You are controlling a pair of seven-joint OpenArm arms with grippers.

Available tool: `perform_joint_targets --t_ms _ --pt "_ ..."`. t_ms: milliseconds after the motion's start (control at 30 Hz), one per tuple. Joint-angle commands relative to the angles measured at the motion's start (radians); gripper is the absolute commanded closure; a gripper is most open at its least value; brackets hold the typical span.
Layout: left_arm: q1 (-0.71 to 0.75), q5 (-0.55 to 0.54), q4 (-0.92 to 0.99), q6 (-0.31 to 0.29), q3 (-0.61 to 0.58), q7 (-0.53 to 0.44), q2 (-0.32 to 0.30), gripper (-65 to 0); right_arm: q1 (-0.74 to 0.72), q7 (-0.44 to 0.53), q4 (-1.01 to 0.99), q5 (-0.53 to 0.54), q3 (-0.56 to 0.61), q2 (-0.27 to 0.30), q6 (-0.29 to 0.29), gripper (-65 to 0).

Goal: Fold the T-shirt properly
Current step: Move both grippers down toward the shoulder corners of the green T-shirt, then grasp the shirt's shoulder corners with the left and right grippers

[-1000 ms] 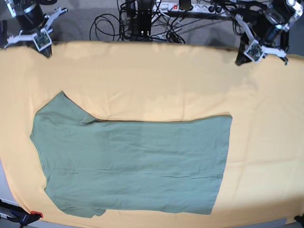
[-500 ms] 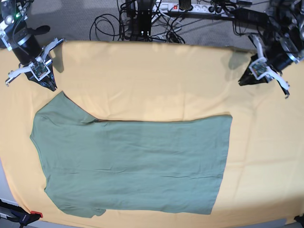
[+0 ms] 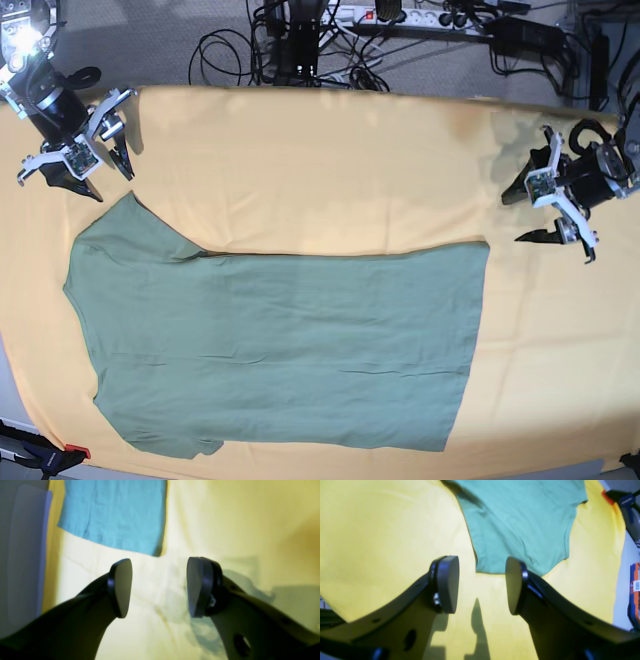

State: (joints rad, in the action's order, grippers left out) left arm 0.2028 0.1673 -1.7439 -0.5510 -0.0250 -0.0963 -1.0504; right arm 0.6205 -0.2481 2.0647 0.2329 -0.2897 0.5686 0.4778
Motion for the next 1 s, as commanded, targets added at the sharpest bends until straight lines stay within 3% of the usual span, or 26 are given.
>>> perform_joint_targets --t_ms 0,100,400,867,967 --pt "-0.046 0.001 0.012 0.019 -0.025 -0.017 -0.024 -35.1 0.0 0.02 0.012 0.007 -0.008 0.016 -0.006 -31.7" --pt "-0.16 0.04 0.079 0.08 -0.148 -0.017 -0.024 -35.1 0.0 0.02 0.012 0.007 -0.008 0.016 -0.006 -31.7" --pt "-0.456 0.061 0.248 0.085 -0.461 -0.02 0.024 -35.1 0.0 0.016 0.012 0.007 -0.008 0.016 -0.006 -31.7" --pt "-0.719 0.088 0.439 0.084 -0.681 -0.039 0.18 -34.7 -0.003 0.021 -0.043 0.006 -0.008 0.017 -0.004 -31.7" --pt "-0.765 0.11 0.468 0.084 -0.713 -0.039 0.213 -27.2 -0.013 0.035 -0.069 0.006 -0.002 0.028 0.037 -31.8"
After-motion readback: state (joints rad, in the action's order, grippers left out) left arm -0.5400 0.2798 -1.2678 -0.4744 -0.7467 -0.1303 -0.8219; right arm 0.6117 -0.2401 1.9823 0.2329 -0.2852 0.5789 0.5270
